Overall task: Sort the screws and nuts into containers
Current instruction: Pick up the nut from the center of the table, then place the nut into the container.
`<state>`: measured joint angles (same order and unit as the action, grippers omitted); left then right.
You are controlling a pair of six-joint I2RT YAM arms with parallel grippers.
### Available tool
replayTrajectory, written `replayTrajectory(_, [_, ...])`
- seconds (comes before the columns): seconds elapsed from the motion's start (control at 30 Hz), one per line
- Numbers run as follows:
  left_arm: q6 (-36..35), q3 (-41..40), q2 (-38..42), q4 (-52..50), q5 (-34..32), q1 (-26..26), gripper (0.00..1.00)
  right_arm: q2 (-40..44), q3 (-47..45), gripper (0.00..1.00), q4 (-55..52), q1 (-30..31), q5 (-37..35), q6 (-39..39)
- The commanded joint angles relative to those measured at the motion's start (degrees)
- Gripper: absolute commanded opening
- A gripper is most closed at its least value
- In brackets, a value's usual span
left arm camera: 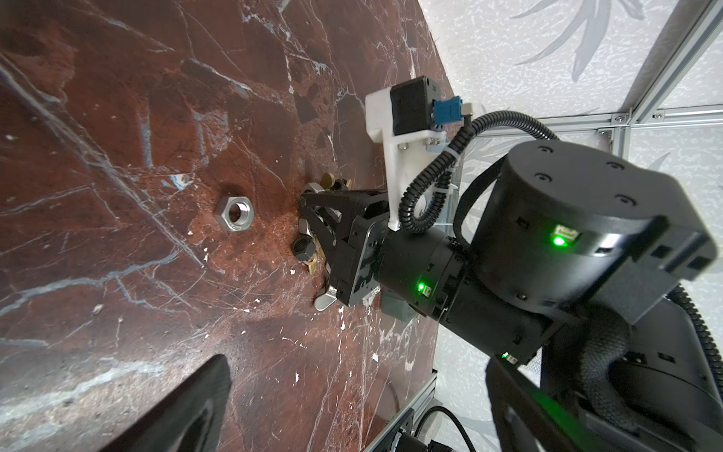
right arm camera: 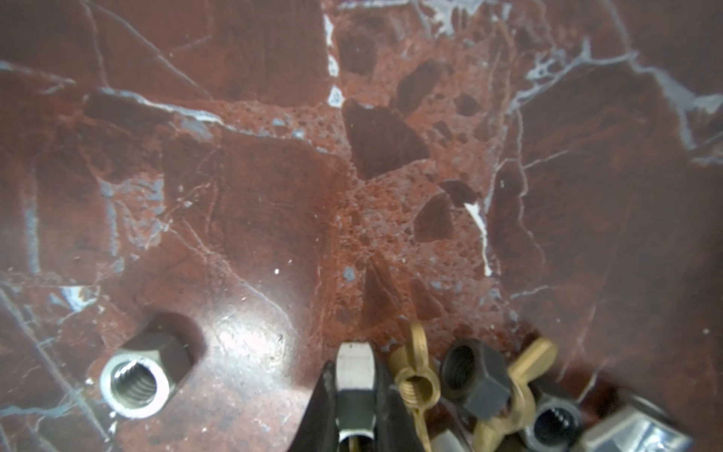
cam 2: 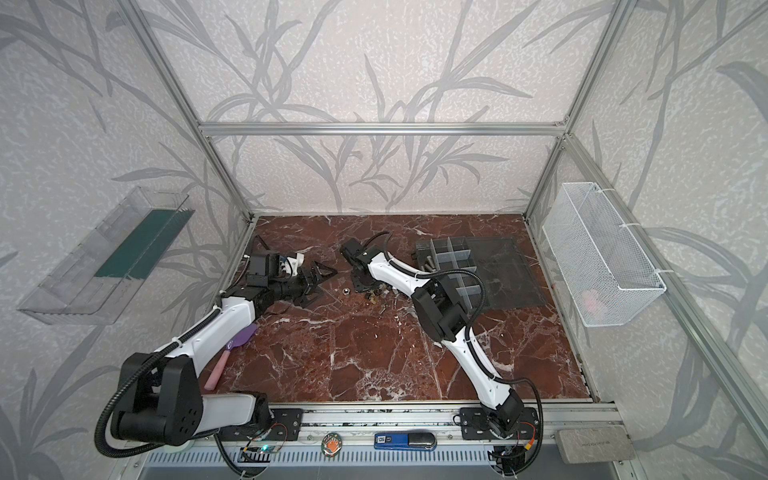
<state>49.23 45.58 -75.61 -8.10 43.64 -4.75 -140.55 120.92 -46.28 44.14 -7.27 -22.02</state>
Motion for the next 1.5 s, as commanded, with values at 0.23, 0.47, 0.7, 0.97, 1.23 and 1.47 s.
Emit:
replayTrajectory(0.23, [-0.01, 1.05, 0.82, 0.41, 0.25, -0.99, 1.0, 10.35, -5.3, 0.09, -0.84, -0.89, -1.04, 1.8])
replayTrajectory(0.47, [0.15, 3.46, -0.29, 0.5, -1.86, -5.09, 1.0, 24.0, -20.04, 0.09, 2.08, -3.13, -3.72, 2.56])
replayTrajectory(0.7, [0.41, 5.92, -3.02, 1.37, -3.63, -9.93, 0.99, 38.81, -37.25, 0.1, 3.3, -8.1, -7.17, 3.14])
replayTrajectory(0.97, [1.43, 7.87, -5.92, 3.13, -4.16, -12.95, 0.99, 50.71, -51.82, 0.1, 5.37, -16.72, -6.89, 3.86])
replayTrajectory(1.23, [1.48, 7.99, -6.6, 2.93, -4.62, -13.7, 1.0, 52.84, -57.93, 0.1, 6.57, -23.64, -6.62, 4.66])
replayTrajectory(1.47, [1.19, 8.67, -7.04, 2.56, -4.79, -13.83, 1.0, 51.19, -59.1, 0.15, 7.59, -25.33, -5.21, 4.94])
